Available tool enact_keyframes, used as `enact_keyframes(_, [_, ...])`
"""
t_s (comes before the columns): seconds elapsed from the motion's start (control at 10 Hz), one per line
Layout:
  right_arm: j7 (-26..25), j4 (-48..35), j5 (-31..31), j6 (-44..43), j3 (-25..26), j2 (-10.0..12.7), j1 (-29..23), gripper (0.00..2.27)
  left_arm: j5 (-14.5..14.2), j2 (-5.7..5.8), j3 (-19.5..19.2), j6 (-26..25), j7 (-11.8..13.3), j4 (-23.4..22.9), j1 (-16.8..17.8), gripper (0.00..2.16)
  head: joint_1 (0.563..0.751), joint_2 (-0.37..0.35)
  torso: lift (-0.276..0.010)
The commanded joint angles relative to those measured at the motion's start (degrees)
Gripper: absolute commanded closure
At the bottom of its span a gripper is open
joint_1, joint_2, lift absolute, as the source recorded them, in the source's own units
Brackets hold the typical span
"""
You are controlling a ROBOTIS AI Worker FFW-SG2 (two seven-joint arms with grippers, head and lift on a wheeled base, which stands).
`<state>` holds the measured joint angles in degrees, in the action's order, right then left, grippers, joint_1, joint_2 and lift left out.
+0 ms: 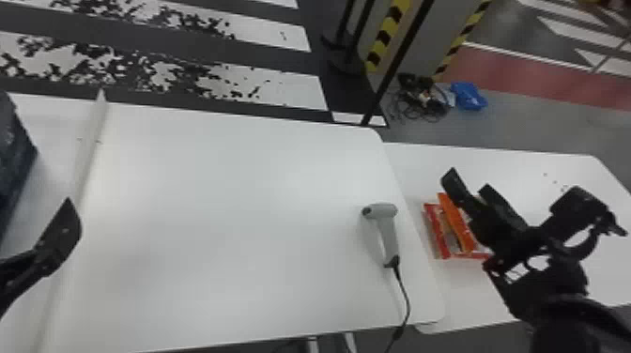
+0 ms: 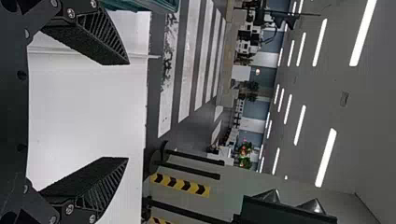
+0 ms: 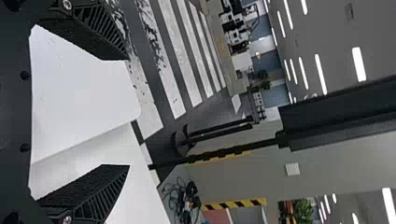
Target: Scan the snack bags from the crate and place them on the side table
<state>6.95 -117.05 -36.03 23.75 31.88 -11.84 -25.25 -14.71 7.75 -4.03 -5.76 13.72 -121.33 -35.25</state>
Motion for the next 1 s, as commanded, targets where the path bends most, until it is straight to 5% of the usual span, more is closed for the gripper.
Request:
enact_keyframes(0.0, [-1.85,-3.62,6.59,-6.39,-9.38,1.02,-2.61,0.06,0.12,-0.01,0.08,0.00,-0.09,0.04,0.09,0.16,0.695,-0.350,-0.081])
enact_keyframes(0.4, [-8.97,-1.34,22.14,-22.56,-29.77,1.46,-5.60,0.07,0.21,-0.01,-0.01,0.00,-0.27,0.39,0.62,0.16,0.695,-0.146,-0.081])
enact_keyframes(0.9, [-15.82,6.13,29.70,-35.21,-38.12,4.63,-7.53,0.07,0.48,-0.28,0.51,0.35,-0.71,1.62,0.89,0.16,0.695,-0.014,-0.081])
